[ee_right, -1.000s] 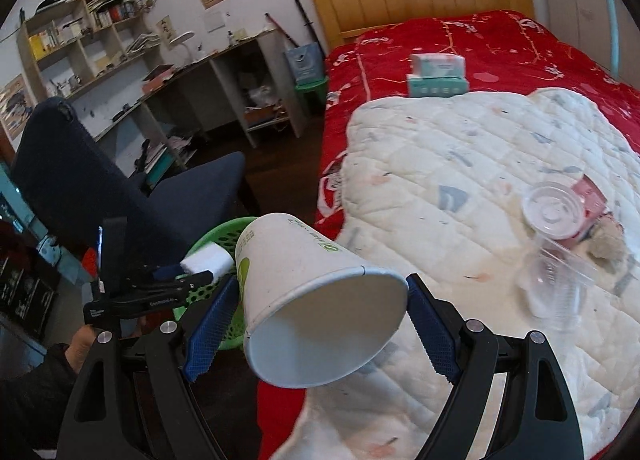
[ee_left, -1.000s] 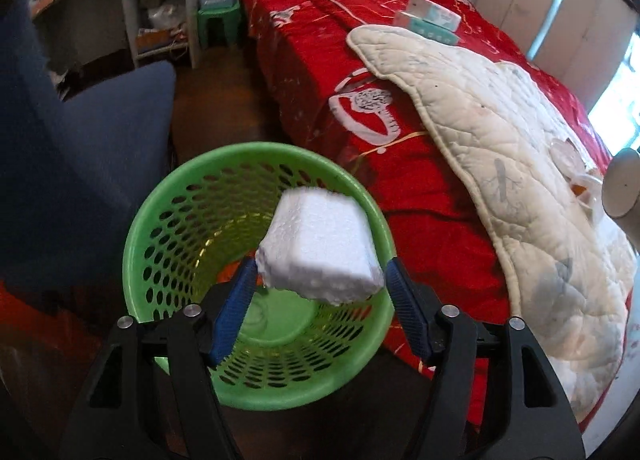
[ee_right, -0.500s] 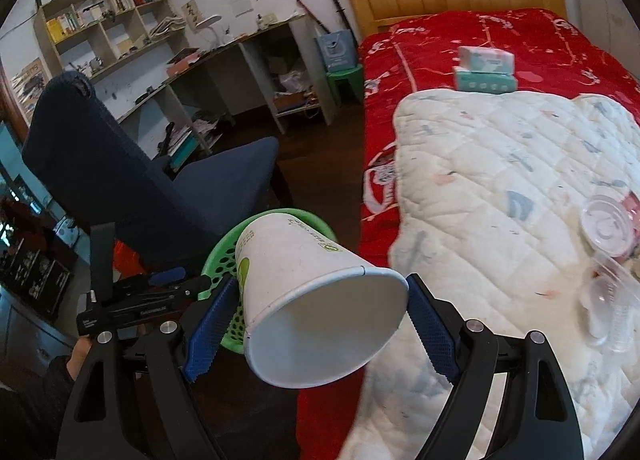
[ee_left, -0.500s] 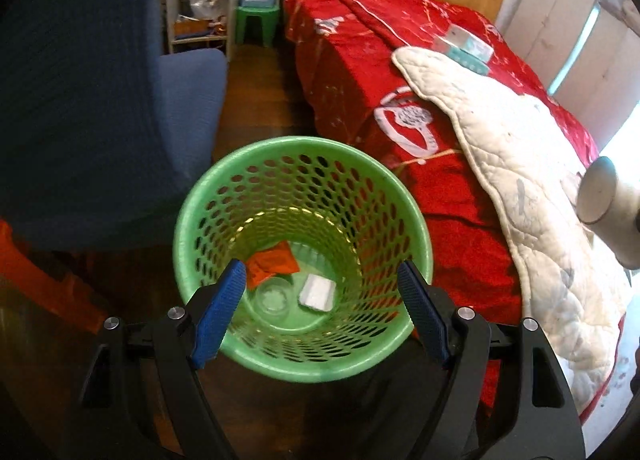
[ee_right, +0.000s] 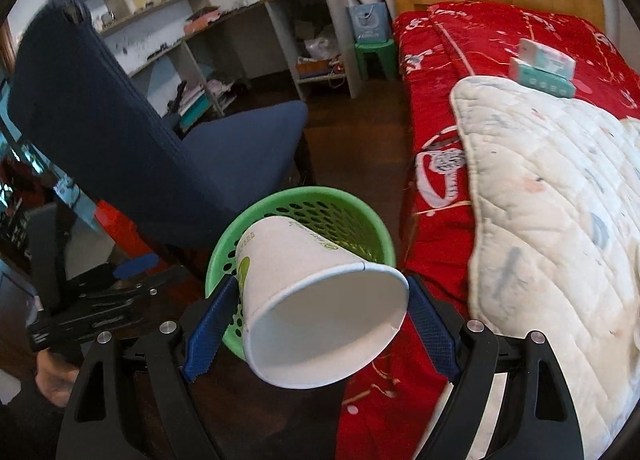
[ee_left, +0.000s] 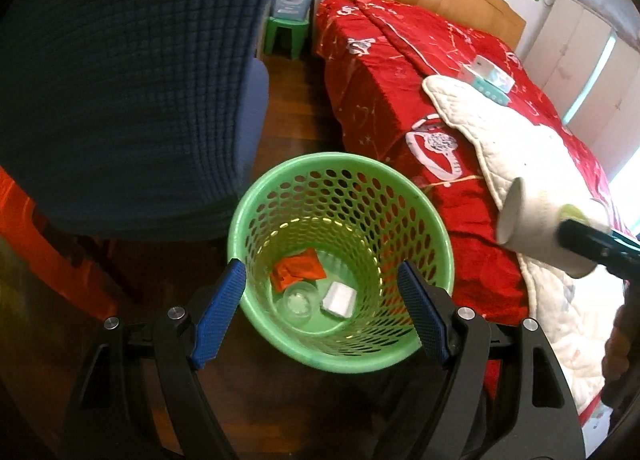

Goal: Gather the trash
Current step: 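Carry the foam block and paper cup to the green wastebasket and release both, then grasp the strawberry yogurt cup with the right tool, then lift the yogurt cup with the right tool while the left tool grasps the clear round lid, then carry the yogurt cup and clear lid to the green wastebasket and release both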

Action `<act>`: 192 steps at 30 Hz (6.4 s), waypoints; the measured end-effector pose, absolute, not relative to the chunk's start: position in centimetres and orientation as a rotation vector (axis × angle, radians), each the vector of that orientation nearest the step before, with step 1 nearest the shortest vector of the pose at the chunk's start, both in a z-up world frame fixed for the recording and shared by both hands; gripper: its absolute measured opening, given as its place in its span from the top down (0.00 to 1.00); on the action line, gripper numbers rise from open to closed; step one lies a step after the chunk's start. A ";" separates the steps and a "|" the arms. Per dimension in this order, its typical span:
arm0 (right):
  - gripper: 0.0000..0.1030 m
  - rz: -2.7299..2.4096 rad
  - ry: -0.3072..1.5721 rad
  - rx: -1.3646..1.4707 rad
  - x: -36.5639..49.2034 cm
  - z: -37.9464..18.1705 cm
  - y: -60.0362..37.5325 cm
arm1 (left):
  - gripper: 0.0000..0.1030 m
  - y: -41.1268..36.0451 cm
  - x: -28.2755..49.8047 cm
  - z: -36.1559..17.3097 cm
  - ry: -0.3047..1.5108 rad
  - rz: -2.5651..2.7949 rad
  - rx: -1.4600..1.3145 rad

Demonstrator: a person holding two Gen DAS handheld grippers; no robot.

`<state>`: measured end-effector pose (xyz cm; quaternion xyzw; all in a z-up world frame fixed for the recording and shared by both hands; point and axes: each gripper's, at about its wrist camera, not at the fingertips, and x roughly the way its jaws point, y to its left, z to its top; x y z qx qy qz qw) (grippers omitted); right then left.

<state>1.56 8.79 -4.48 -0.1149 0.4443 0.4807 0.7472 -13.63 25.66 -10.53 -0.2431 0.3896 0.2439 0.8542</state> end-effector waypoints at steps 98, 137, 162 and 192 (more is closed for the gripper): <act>0.14 0.382 1.012 0.221 19.3 -2.3 -24.4 | 0.17 7.4 2.7 -7.5 0.856 0.076 -0.220; 0.13 0.349 0.919 0.316 12.8 -1.5 -33.8 | 0.39 -10.9 18.8 -10.8 0.947 -0.313 -0.039; 0.13 0.643 0.902 0.148 6.7 0.5 -18.6 | 0.39 10.8 0.8 -6.0 0.788 0.123 -0.216; 0.13 0.834 0.992 0.025 5.0 -1.5 -6.2 | 0.29 21.9 -5.0 -16.0 0.955 0.329 -0.477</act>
